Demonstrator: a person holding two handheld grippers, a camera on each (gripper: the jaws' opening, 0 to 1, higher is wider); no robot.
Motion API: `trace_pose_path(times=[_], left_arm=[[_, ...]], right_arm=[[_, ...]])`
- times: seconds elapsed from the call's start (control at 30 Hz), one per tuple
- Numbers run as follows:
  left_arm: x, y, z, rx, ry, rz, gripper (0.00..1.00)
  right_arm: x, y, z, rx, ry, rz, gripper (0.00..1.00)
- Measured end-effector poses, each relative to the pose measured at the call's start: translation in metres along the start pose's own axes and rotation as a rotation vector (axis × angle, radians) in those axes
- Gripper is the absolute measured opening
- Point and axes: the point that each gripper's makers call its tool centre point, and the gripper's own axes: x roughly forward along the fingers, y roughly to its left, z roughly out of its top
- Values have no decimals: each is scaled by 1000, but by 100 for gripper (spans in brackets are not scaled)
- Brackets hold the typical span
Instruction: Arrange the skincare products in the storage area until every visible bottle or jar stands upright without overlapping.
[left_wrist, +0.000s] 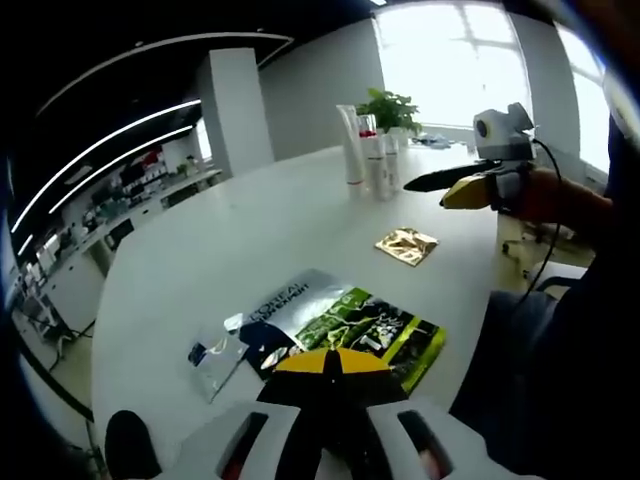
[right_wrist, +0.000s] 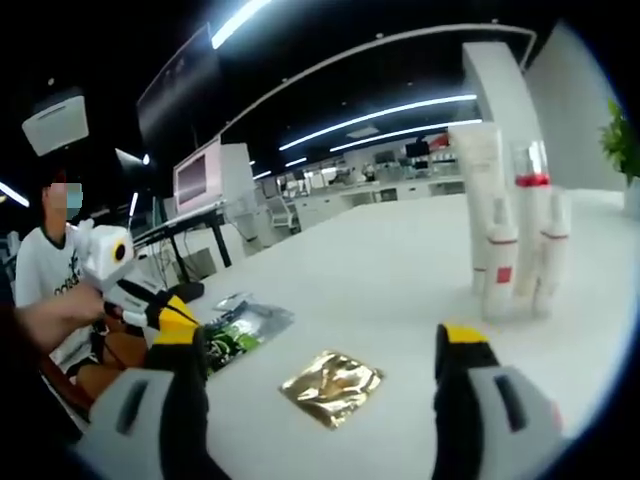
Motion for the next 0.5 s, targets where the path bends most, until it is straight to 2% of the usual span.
trace_pose_path(times=[0.2, 0.3, 0.4, 0.5], left_arm=[[1, 6, 2, 4, 1, 14, 0], [2, 18, 6, 9, 1, 55, 0], [3, 22, 13, 8, -16, 54, 0], [7, 26, 12, 10, -1, 55, 0]], right_arm=[[2, 7, 0, 0, 2, 16, 94], [3, 10, -1, -1, 8, 23, 93], [2, 11, -1, -2, 12, 24, 93], [0, 12, 1, 14, 7, 30, 93]])
